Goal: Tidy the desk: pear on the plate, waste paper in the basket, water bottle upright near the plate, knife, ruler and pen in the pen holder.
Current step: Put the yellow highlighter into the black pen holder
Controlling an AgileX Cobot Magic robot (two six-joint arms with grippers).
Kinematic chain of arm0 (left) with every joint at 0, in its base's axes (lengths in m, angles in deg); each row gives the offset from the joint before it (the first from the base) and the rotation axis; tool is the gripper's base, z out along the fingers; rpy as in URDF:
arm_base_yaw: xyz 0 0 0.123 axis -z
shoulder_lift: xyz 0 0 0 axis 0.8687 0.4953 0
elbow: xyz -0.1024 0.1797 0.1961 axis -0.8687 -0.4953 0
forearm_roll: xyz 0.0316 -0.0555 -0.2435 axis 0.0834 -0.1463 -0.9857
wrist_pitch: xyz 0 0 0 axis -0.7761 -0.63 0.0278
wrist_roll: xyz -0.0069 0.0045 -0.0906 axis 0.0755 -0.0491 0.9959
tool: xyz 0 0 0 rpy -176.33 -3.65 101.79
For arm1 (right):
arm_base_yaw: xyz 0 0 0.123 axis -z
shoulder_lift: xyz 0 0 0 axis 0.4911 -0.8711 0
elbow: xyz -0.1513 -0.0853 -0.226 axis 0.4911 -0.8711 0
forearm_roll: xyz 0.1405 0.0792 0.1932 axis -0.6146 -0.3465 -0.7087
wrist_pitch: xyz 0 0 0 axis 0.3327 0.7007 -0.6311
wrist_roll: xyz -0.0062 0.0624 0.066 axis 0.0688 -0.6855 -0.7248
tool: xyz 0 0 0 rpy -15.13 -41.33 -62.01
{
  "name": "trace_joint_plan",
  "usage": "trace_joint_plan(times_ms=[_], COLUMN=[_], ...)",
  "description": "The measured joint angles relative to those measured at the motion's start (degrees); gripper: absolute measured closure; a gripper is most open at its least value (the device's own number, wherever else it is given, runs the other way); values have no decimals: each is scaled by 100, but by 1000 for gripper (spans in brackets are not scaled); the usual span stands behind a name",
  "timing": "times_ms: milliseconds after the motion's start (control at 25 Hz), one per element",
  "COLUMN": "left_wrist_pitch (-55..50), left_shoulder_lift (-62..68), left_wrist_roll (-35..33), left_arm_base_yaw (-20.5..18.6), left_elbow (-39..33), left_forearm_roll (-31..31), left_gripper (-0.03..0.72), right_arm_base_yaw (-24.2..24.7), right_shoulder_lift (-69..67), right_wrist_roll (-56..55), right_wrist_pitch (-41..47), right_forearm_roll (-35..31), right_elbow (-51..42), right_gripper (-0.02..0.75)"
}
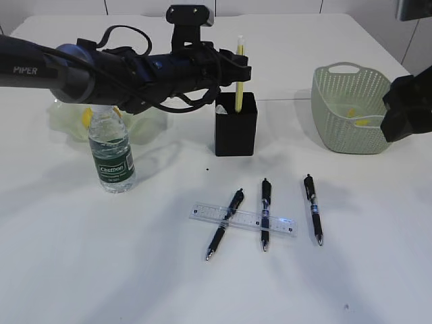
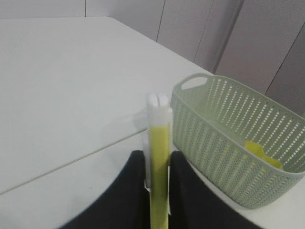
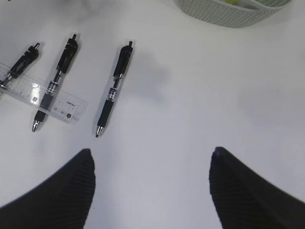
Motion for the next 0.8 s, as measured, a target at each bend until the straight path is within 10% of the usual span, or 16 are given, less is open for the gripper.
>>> trace_joint_plan(times_ms=[520,800], left_wrist_pitch=[298,308], left_shoulder_lift=[470,481], left_wrist_roll=[-329,-366], left_arm_base_yaw=[0,0], left_elbow=[0,0], left_forearm_roll=[26,26], left_gripper=[606,465], right_arm_base_yaw=[0,0], right_shoulder_lift=[0,0], right_wrist_roll=[13,31], right_wrist_pitch=[0,0], right_forearm_roll=[-12,-12], right_elbow=[0,0], right_gripper=[182,182])
